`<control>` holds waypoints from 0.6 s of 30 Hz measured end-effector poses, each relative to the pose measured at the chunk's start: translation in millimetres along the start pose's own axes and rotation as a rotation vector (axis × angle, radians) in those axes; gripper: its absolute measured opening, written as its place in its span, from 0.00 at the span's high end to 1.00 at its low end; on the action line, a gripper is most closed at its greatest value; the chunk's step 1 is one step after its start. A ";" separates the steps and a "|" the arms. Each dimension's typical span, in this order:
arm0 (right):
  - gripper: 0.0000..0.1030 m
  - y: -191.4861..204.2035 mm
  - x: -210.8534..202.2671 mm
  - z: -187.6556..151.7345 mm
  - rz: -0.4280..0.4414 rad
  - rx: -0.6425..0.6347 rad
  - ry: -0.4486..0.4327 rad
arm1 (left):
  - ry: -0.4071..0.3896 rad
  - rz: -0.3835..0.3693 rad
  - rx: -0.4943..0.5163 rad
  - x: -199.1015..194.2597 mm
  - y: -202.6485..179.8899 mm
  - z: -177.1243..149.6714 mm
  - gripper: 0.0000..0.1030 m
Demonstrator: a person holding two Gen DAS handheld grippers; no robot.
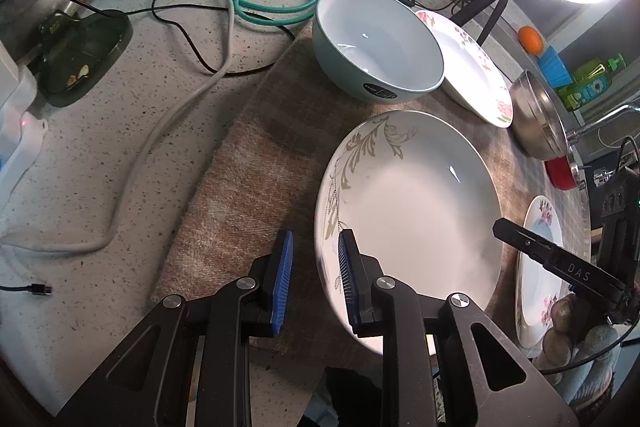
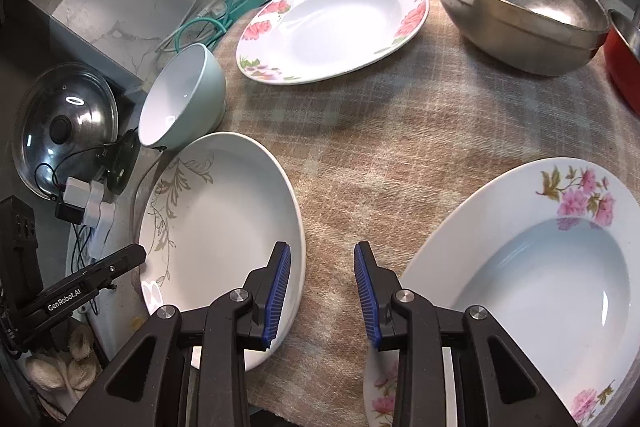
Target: Organize plates and bowls
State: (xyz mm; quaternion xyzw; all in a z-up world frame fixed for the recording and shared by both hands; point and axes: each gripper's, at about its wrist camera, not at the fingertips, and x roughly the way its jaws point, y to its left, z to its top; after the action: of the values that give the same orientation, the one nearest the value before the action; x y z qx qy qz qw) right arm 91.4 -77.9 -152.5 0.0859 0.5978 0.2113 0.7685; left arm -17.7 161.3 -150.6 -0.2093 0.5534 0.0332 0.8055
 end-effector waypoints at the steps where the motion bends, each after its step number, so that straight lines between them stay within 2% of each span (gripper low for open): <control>1: 0.71 1.4 1.4 0.4 -0.002 -0.004 0.002 | 0.001 -0.001 -0.003 0.7 0.8 0.0 0.79; 6: 0.78 7.2 5.6 2.2 0.002 -0.021 0.011 | 0.008 0.000 -0.003 3.6 0.2 0.1 0.79; 12: 0.84 10.6 9.4 2.9 0.005 -0.027 0.022 | 0.011 0.000 0.004 6.6 -1.3 -0.2 0.89; 18: 0.90 11.5 11.2 1.7 0.012 -0.027 0.032 | 0.008 0.002 0.018 8.3 -4.2 0.3 0.92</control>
State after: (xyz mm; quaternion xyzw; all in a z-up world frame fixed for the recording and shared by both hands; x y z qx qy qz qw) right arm 92.7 -62.6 -157.5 0.0758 0.6067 0.2253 0.7586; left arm -13.1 156.0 -156.7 -0.2016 0.5569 0.0284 0.8052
